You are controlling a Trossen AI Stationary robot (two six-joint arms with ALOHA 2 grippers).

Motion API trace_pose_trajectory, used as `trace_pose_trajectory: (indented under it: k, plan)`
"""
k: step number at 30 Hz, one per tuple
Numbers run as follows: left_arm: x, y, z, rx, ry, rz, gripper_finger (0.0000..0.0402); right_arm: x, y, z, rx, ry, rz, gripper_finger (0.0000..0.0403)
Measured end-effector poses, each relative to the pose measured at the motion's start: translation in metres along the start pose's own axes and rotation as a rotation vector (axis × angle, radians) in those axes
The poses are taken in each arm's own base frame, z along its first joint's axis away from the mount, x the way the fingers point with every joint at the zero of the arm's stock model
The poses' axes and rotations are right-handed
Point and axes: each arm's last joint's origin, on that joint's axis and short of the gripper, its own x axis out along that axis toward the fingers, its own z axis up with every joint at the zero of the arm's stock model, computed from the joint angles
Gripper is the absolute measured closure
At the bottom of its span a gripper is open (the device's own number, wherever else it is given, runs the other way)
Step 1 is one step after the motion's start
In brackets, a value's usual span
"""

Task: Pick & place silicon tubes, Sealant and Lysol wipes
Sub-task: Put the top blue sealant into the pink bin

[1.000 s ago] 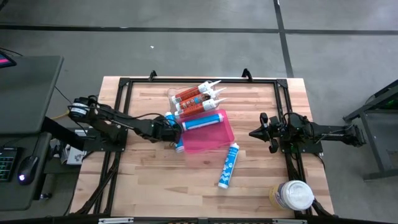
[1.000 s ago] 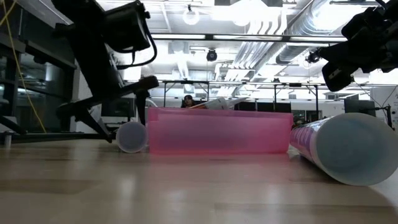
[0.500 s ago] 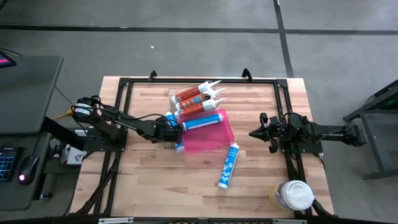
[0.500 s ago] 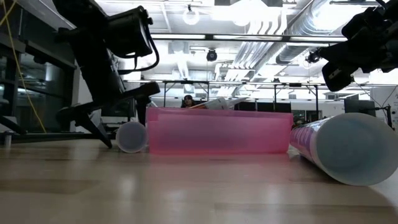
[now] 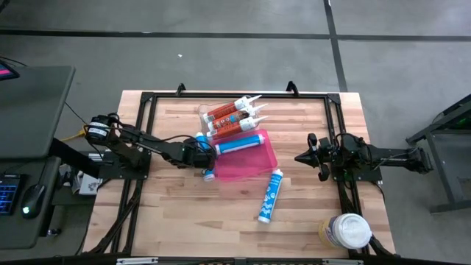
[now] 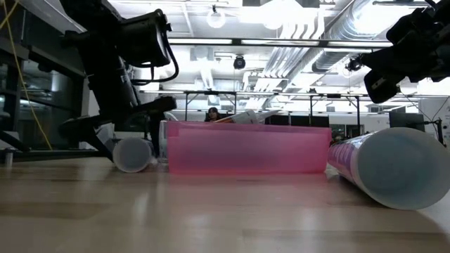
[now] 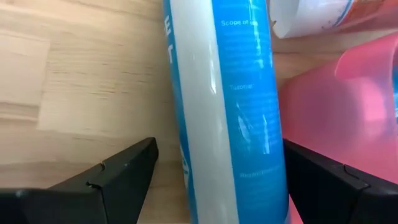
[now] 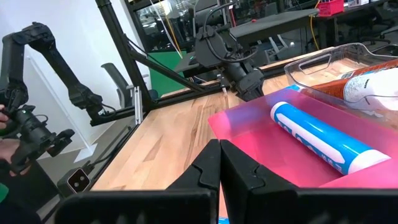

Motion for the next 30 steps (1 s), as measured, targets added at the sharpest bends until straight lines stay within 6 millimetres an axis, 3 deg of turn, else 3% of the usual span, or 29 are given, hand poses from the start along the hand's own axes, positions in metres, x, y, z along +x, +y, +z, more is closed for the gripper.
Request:
trace_pose_trajectory:
  k: [30]
  plan:
    - [-0.003,0.017,-0.005,0.335,0.158,0.160,0.0073,0.000,0.000,0.000,0.000,0.000,0.000,0.0402]
